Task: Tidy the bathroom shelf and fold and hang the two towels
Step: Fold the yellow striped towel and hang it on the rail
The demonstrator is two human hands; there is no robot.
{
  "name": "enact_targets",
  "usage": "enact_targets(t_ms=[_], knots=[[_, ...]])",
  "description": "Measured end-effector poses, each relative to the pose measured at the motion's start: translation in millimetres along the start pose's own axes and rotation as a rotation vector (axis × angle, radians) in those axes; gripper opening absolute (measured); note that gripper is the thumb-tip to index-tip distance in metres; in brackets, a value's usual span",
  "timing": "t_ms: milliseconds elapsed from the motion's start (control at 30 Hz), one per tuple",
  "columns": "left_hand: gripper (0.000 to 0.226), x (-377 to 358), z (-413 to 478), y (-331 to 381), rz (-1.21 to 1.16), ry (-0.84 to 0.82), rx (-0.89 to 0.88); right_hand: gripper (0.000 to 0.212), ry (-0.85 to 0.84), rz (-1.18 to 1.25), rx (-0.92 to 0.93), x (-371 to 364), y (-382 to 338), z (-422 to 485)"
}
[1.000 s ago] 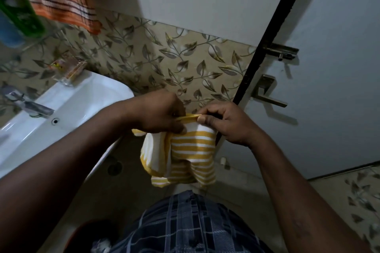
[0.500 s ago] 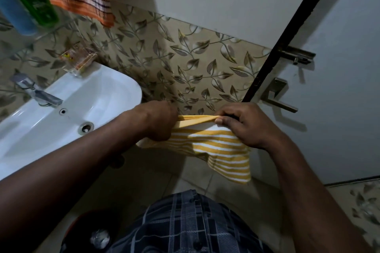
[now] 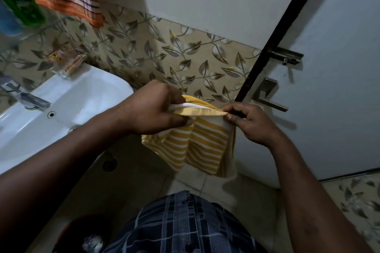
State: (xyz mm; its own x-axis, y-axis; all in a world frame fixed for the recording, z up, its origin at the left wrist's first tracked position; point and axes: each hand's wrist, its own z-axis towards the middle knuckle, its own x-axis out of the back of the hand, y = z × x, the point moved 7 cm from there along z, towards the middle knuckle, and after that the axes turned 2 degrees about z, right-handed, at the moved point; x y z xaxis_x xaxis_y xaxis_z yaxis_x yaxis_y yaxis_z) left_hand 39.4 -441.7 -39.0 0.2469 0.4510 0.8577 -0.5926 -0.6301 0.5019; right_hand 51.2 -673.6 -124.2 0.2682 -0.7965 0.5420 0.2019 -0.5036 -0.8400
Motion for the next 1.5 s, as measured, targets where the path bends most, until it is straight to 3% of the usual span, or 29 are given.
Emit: enact_targets(t_ms=[100, 233, 333, 433, 600, 833, 1000, 1200, 1267, 1300, 1400, 1500], knots=[[0.016, 0.3, 9.0, 9.6, -0.084, -0.05, 0.023, 0.038, -0.056, 0.192, -0.006, -27.2, -7.0, 1.1], [0.013, -6.8, 13.3, 14.6, -0.048, -0.103, 0.05, 0.045, -0.037, 0.297, 0.164, -53.2, -36.7, 8.2], [0.014, 0.3, 10.6, 9.9, -0.016, -0.126, 0.107, 0.036, 0.039, 0.243, 0.24, -52.3, -47.2, 13.0], [0.032, 1.5, 5.3, 6.4, 0.234, -0.291, 0.149, 0.031, 0.071, 0.123, 0.273, -46.6, -49.7, 13.3], [0.02, 4.1, -2.3, 6.1, 0.42, -0.519, 0.202, 0.026, 0.012, 0.077, 0.327, -56.7, -63.7, 16.1], [0.016, 21.7, -3.4, 8.6, 0.17, -0.393, 0.216, 0.04, 0.052, 0.199, 0.295, -60.9, -67.3, 17.0], [0.025, 17.2, -0.6, 3.7, -0.027, -0.377, 0.278, 0.023, 0.08, 0.26, 0.386, -66.2, -84.6, 16.9], [0.032, 8.3, -8.7, -18.7, -0.538, -0.335, 0.413, 0.015, 0.042, 0.39, 0.271, -64.6, -72.8, 19.8], [0.049, -1.5, -12.6, -25.3, -0.712, -0.354, 0.439, 0.011, 0.017, 0.399, 0.199, -65.3, -63.3, 20.6], [0.05, -6.7, -13.6, -28.1, -0.785, -0.356, 0.447, 0.022, 0.004, 0.402, 0.158, -66.2, -57.9, 21.5], [0.021, -15.9, -13.4, -33.2, -0.954, -0.24, 0.542, 0.061, -0.072, 0.462, 0.091, -71.2, -53.0, 21.1], [0.013, -19.3, -12.0, -37.9, -0.944, -0.086, 0.615, 0.077, -0.125, 0.486, 0.107, -73.9, -61.3, 18.3]])
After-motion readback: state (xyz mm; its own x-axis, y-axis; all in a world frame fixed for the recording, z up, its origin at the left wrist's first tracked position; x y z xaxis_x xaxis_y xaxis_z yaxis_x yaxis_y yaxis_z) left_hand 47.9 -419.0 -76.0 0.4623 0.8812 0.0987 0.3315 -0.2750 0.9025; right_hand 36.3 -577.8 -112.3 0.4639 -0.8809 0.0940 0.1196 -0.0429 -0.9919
